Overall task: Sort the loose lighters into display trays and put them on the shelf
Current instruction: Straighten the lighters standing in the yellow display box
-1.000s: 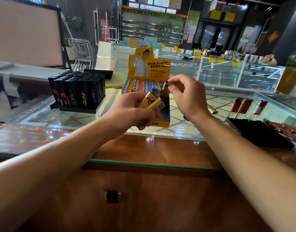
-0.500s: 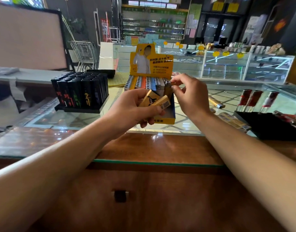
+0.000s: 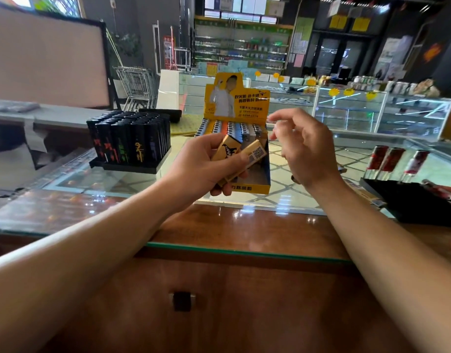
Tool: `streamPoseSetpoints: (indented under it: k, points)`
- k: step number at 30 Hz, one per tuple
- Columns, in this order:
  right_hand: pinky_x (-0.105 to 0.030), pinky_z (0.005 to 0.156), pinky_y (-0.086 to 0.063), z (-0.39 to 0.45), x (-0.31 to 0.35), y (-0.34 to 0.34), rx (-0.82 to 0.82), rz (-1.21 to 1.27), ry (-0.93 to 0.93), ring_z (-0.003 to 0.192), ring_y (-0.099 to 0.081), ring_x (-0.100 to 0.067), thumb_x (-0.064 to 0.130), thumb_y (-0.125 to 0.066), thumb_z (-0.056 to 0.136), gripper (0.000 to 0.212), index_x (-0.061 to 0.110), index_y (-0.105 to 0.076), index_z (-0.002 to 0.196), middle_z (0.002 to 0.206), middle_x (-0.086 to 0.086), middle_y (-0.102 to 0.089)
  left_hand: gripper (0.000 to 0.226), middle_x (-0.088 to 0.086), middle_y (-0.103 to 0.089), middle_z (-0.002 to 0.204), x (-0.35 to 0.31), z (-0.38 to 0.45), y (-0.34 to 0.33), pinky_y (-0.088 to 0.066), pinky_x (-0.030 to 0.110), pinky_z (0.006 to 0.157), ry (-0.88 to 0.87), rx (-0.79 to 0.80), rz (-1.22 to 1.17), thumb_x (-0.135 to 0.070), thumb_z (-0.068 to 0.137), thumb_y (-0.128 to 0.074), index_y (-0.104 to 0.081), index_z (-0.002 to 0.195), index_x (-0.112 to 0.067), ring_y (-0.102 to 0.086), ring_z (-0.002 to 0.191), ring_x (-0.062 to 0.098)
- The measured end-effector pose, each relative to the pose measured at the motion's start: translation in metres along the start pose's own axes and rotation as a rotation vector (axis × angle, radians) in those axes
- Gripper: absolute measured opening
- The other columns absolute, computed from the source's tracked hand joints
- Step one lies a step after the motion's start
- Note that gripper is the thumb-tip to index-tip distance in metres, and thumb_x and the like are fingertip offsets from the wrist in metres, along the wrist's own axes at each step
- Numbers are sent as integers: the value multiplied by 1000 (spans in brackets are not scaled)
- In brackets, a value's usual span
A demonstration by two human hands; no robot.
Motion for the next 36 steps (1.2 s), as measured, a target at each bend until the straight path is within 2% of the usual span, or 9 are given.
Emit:
streamPoseSetpoints:
  k: [4, 9, 12, 15, 19, 23, 27, 31, 36]
  points:
    - [-35, 54, -49, -8, 19, -21, 243, 71, 33, 60, -57, -14, 43, -52, 86, 30, 24, -69, 102, 71, 9, -63, 26, 8, -72, 73, -4, 0, 3, -42, 24, 42, -43, -45, 17, -21, 88, -71, -64, 105, -2, -60, 49, 20]
    - [-36, 53, -54, -8, 21, -22, 205, 77, 44, 59, -62, -13, 24, -61, 87, 10, 21, -69, 92, 72, 1, -68, 33, 15, -71, 83, -4, 2, 15, -52, 27, 50, -63, -138, -42, -11, 78, -80, -64, 105, -1, -64, 57, 18]
    - [-29, 53, -51, -8, 13, -16, 183, 133, -12, 56, -60, -6, 22, -60, 86, 8, 22, -68, 86, 67, 4, -67, 26, 4, -72, 78, -5, 3, 22, -54, 31, 52, -77, -180, -141, -1, 77, -79, -63, 97, -6, -64, 57, 20]
    - [-19, 52, -47, -10, 11, -22, 252, 147, -35, 56, -61, -3, 20, -62, 86, 6, 20, -67, 83, 64, 8, -67, 26, 4, -70, 73, -6, 4, 29, -47, 25, 47, -92, -213, -248, 5, 77, -76, -63, 91, -12, -60, 55, 17]
    - [-22, 54, -48, -16, 10, -36, 380, 102, -26, 60, -64, -8, 18, -70, 87, 7, 16, -69, 81, 67, 8, -68, 29, 6, -68, 76, -4, 6, 35, -48, 22, 52, -100, -256, -332, 12, 77, -70, -63, 85, -14, -64, 68, 21]
    - [-36, 57, -56, -18, 12, -44, 420, 70, -5, 63, -66, -17, 27, -73, 83, 14, 13, -72, 81, 69, 2, -69, 19, 8, -72, 78, -4, 6, 34, -50, 25, 52, -111, -252, -283, 3, 81, -73, -65, 85, -14, -68, 65, 21]
    - [-42, 63, -59, -18, 13, -44, 398, 78, -28, 69, -68, -20, 25, -78, 83, 13, 15, -71, 89, 75, 2, -70, 19, 4, -76, 78, -9, 6, 28, -60, 38, 64, -174, -273, -83, -2, 78, -79, -68, 88, -15, -74, 74, 23]
    - [-44, 69, -60, -18, 10, -44, 382, 106, -70, 76, -71, -18, 23, -80, 80, 19, 18, -70, 95, 83, 2, -73, 21, 9, -75, 85, -14, 5, 26, -61, 49, 71, -207, -284, 10, -5, 77, -81, -68, 94, -7, -74, 80, 27]
    - [-37, 67, -60, -17, 12, -44, 349, 71, -70, 76, -70, -16, 25, -78, 81, 23, 23, -67, 101, 85, 4, -70, 20, -8, -73, 75, -18, 2, 28, -62, 36, 70, -234, -287, 28, -10, 77, -82, -68, 87, -20, -71, 72, 12]
Point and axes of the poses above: each hand's wrist, its own z-axis towards the middle knuckle, its own y-axis out of the back of the hand, x = y × z, the point moved 9 cm from there along z, towards the middle knuckle
